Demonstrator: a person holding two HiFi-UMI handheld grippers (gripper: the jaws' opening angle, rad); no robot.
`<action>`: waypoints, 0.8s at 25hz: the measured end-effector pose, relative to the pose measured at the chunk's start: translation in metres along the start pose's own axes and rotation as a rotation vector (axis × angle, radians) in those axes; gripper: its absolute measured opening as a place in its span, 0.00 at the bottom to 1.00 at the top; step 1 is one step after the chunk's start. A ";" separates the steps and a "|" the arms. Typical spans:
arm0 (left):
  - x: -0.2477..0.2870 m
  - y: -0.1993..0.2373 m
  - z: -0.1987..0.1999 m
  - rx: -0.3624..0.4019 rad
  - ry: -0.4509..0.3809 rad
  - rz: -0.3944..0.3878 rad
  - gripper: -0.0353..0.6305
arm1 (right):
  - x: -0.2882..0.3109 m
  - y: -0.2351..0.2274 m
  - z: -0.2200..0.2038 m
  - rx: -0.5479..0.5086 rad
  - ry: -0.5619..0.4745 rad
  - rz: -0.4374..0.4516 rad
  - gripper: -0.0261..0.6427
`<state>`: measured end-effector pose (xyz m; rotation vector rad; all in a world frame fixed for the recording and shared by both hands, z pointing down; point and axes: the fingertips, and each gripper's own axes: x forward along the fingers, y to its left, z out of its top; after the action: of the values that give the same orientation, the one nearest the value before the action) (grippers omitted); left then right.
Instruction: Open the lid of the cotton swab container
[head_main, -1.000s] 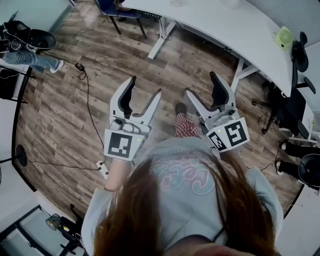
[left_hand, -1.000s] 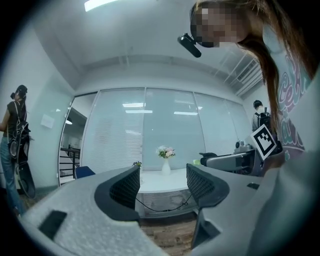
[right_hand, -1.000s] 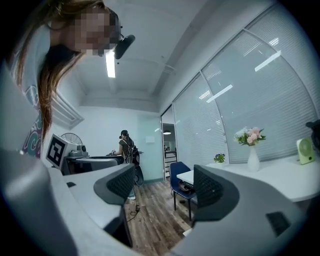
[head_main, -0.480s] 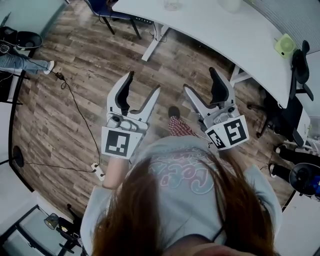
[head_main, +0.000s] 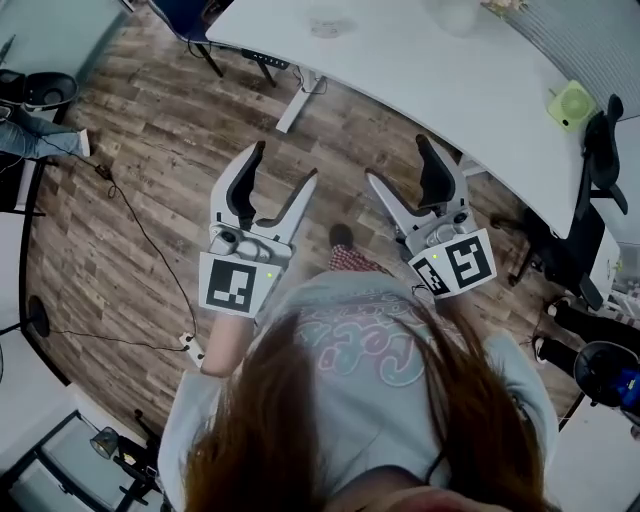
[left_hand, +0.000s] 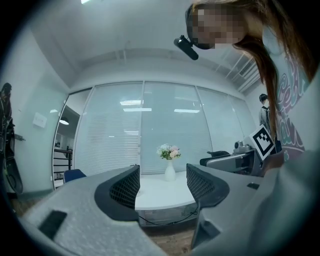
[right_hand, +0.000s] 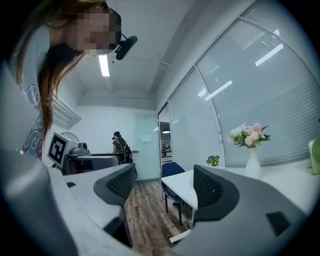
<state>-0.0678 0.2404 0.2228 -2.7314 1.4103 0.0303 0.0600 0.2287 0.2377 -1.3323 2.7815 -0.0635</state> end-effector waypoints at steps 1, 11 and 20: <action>0.008 0.000 0.000 0.003 0.000 0.001 0.45 | 0.002 -0.009 0.000 0.003 -0.003 -0.002 0.56; 0.076 0.010 0.002 0.011 -0.017 0.043 0.45 | 0.035 -0.072 0.002 0.023 -0.021 0.044 0.56; 0.080 0.018 0.000 0.017 -0.015 0.066 0.45 | 0.050 -0.081 -0.002 0.040 -0.026 0.074 0.56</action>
<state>-0.0363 0.1647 0.2175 -2.6641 1.4897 0.0412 0.0916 0.1384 0.2432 -1.2112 2.7896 -0.0967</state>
